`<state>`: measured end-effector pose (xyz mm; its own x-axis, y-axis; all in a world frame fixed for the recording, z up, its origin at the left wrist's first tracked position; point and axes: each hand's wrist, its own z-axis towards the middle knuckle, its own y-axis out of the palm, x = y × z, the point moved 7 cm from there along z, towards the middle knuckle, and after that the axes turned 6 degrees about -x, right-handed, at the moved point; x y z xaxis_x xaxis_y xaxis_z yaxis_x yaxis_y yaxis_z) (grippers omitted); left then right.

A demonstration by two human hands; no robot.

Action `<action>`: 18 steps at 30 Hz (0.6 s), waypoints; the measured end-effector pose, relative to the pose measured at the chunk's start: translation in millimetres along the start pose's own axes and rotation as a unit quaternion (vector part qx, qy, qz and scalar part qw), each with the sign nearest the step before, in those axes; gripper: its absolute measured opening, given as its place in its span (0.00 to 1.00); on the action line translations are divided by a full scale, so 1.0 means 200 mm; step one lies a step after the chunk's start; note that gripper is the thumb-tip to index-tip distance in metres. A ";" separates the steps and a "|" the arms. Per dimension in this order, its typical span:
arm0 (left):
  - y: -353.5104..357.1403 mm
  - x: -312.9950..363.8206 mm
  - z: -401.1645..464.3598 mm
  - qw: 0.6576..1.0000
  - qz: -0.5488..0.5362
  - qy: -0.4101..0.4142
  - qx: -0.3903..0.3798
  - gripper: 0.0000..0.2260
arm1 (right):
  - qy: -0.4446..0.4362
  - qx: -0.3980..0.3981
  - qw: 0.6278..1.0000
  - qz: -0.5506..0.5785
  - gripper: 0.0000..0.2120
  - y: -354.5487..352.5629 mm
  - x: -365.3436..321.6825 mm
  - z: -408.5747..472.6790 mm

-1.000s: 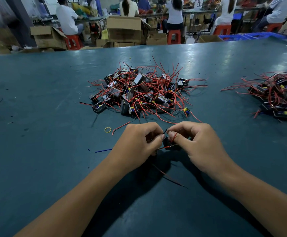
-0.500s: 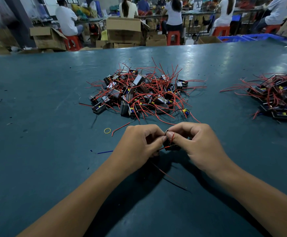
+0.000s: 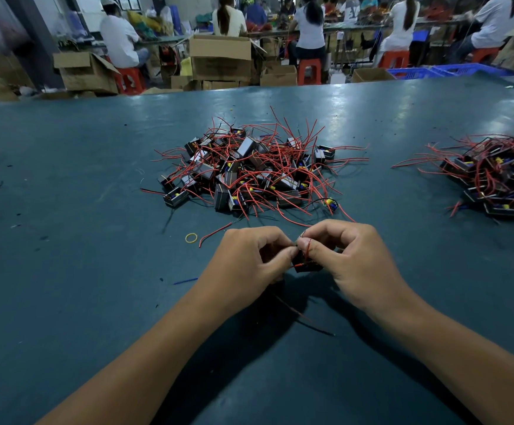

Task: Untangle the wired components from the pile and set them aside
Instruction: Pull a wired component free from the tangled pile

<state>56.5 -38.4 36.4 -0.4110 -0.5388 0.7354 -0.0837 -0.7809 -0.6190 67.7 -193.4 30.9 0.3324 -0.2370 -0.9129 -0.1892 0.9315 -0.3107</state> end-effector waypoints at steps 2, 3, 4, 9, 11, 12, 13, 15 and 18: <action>-0.05 0.02 0.00 0.998 0.034 0.021 0.043 0.02 | -0.004 -0.010 1.000 -0.011 0.06 0.00 0.00 0.00; -0.08 0.03 0.00 0.997 0.047 0.031 0.059 0.04 | -0.009 -0.016 0.999 -0.029 0.06 0.00 -0.01 0.00; -0.08 0.02 0.01 0.997 0.044 0.035 0.059 0.06 | -0.017 -0.020 0.998 -0.052 0.06 -0.01 -0.02 0.00; 0.01 -0.03 0.02 0.997 -0.057 -0.027 -0.044 0.11 | -0.027 -0.013 0.996 -0.082 0.07 -0.02 -0.03 0.00; 0.02 -0.03 0.02 0.995 -0.080 -0.030 -0.044 0.11 | -0.021 -0.013 0.997 -0.076 0.06 -0.02 -0.02 0.00; 0.02 -0.03 0.02 0.995 -0.086 -0.029 -0.041 0.11 | -0.018 -0.013 0.997 -0.068 0.06 -0.02 -0.02 0.00; 0.02 -0.03 0.02 0.995 -0.086 -0.028 -0.039 0.11 | -0.016 -0.013 0.998 -0.062 0.06 -0.02 -0.01 0.01; 0.01 -0.03 0.02 0.995 -0.084 -0.030 -0.034 0.12 | -0.012 -0.018 0.998 -0.057 0.05 -0.02 -0.01 0.01; 0.01 -0.04 0.02 0.996 -0.085 -0.032 -0.026 0.12 | -0.012 -0.017 0.998 -0.057 0.04 -0.02 -0.01 0.00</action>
<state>63.4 -37.3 31.0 -0.3278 -0.4215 0.8455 -0.1947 -0.8456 -0.4970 68.0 -196.0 34.3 0.3749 -0.3333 -0.8651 -0.1805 0.8891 -0.4207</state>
